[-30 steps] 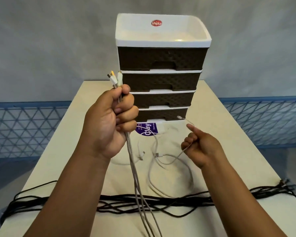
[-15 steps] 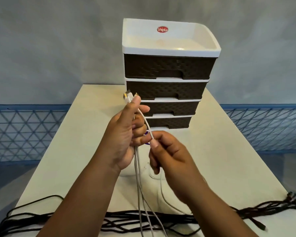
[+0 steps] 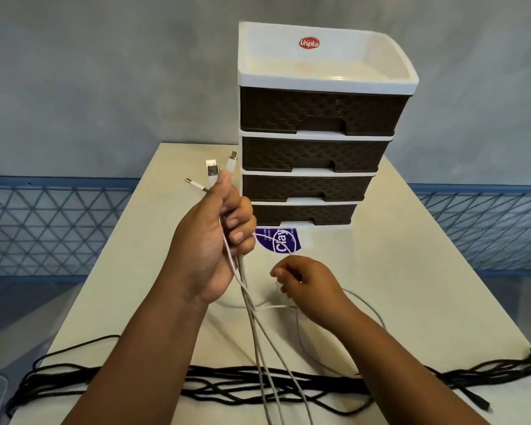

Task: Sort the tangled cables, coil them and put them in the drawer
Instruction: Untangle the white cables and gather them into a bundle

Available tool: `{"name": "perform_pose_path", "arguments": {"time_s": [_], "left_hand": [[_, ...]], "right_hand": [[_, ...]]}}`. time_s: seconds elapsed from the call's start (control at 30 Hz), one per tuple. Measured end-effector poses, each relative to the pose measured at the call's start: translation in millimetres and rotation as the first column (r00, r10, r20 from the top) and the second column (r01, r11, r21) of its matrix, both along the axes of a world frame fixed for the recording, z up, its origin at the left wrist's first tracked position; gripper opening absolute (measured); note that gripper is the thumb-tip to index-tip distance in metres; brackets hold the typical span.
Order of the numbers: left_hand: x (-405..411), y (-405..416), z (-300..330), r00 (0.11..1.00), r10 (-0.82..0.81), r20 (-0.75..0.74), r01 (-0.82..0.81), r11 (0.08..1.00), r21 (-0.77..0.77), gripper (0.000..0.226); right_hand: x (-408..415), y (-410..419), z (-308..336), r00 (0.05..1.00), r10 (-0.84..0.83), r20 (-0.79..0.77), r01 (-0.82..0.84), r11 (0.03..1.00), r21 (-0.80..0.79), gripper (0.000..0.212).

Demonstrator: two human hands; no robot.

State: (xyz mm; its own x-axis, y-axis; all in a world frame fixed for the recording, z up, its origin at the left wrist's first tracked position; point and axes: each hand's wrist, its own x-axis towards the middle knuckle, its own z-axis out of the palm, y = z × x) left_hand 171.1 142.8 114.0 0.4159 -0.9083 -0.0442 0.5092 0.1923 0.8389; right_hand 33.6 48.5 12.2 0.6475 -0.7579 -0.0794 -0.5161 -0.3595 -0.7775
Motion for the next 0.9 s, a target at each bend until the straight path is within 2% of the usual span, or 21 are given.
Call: {"name": "perform_pose_path", "arguments": {"time_s": [0.07, 0.13, 0.23, 0.3, 0.37, 0.47, 0.57, 0.6, 0.67, 0.77, 0.83, 0.9], "left_hand": [[3.0, 4.9, 2.5, 1.0, -0.027, 0.013, 0.028, 0.999, -0.024, 0.046], [5.2, 10.2, 5.6, 0.997, -0.069, 0.013, 0.07, 0.996, -0.047, 0.046], [7.8, 17.9, 9.6, 0.993, -0.113, 0.025, 0.114, 0.992, -0.049, 0.045], [9.3, 22.6, 11.8, 0.992, -0.122, 0.022, 0.122, 0.992, -0.044, 0.045], [10.7, 25.9, 13.2, 0.993, -0.118, 0.007, 0.118, 0.992, -0.047, 0.044], [11.9, 29.0, 15.3, 0.994, -0.111, -0.013, 0.11, 0.992, -0.063, 0.045], [12.1, 30.4, 17.4, 0.993, -0.119, 0.0, 0.119, 0.992, -0.052, 0.045], [11.4, 30.3, 18.3, 0.993, -0.118, 0.007, 0.118, 0.992, -0.049, 0.044], [8.6, 28.7, 19.5, 0.997, -0.074, 0.036, 0.075, 0.997, -0.034, 0.04], [-0.8, 24.3, 21.2, 0.976, 0.085, 0.203, -0.092, 0.995, 0.024, 0.033], [-7.2, 20.4, 22.4, 0.925, 0.155, 0.346, -0.181, 0.983, 0.043, 0.027], [-13.3, 18.1, 22.8, 0.863, 0.167, 0.477, -0.204, 0.979, 0.026, 0.018]], "right_hand": [[6.5, -6.8, -19.4, 0.974, 0.153, -0.169, -0.187, 0.959, -0.212, 0.019], [12.2, -7.1, -37.9, 0.918, 0.252, -0.307, -0.351, 0.875, -0.334, 0.024], [19.5, -4.6, -52.4, 0.879, 0.242, -0.412, -0.437, 0.753, -0.491, 0.021], [21.8, -5.2, -49.6, 0.883, 0.215, -0.417, -0.433, 0.717, -0.547, 0.018], [21.1, -8.6, -36.2, 0.894, 0.232, -0.384, -0.419, 0.737, -0.53, 0.016], [17.8, -16.3, 7.8, 0.958, 0.214, -0.193, -0.283, 0.822, -0.494, 0.011], [11.3, -22.1, 65.4, 0.991, 0.108, -0.076, -0.132, 0.756, -0.641, 0.006], [7.5, -22.0, 85.9, 0.994, 0.099, -0.039, -0.1, 0.748, -0.656, 0.005], [-2.4, -16.8, 127.6, 0.99, 0.134, 0.036, -0.086, 0.795, -0.601, 0.006], [-16.1, 0.2, 179.4, 0.978, 0.208, 0.019, -0.161, 0.809, -0.565, 0.006], [-19.8, 13.7, 202.0, 0.965, 0.255, -0.066, -0.248, 0.793, -0.557, 0.006], [-20.1, 25.2, 214.4, 0.948, 0.266, -0.175, -0.318, 0.755, -0.573, 0.008]]}}
